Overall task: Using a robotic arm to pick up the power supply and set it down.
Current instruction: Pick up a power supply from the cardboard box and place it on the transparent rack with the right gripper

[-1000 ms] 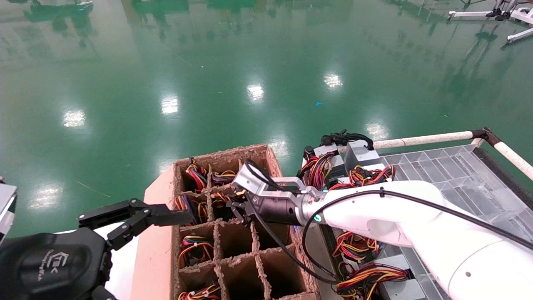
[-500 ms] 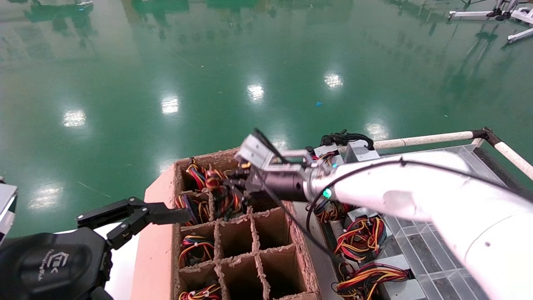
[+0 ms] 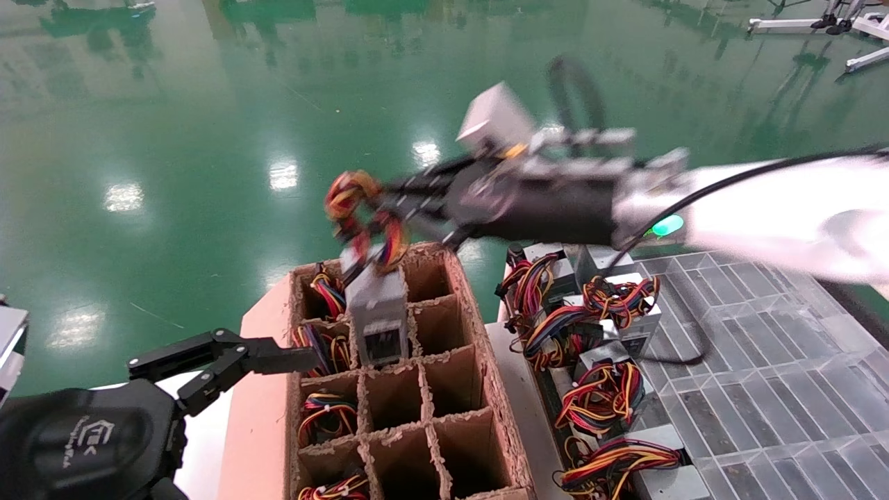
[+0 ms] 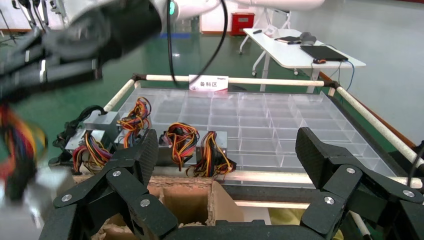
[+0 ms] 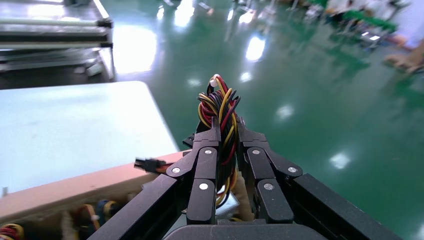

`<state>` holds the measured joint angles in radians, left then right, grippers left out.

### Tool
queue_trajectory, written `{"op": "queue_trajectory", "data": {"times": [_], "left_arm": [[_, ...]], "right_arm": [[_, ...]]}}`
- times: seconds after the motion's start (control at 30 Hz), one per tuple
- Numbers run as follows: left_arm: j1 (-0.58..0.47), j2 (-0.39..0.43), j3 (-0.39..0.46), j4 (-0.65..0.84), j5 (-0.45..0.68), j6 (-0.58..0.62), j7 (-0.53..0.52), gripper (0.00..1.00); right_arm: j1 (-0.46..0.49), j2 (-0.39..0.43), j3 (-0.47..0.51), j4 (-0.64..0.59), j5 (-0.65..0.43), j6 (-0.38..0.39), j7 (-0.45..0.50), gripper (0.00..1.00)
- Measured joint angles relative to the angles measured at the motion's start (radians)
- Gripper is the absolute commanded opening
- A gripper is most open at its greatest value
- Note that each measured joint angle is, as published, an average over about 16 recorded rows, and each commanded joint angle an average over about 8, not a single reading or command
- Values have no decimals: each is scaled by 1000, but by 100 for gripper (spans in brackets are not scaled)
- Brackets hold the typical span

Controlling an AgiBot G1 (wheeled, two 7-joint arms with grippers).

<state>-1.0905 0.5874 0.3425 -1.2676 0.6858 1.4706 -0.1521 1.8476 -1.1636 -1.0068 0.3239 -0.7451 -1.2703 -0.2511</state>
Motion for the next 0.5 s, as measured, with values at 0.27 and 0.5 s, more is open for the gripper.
{"op": "queue_trajectory", "data": {"times": [0.27,0.5], "left_arm": [[0,0,0,0,0,0,0,100],[0,0,0,0,0,0,0,100]], "right_arm": [[81,169,25,12,16,-75,-2,0],[139,366,29,60,-3,-115,30,0]]}}
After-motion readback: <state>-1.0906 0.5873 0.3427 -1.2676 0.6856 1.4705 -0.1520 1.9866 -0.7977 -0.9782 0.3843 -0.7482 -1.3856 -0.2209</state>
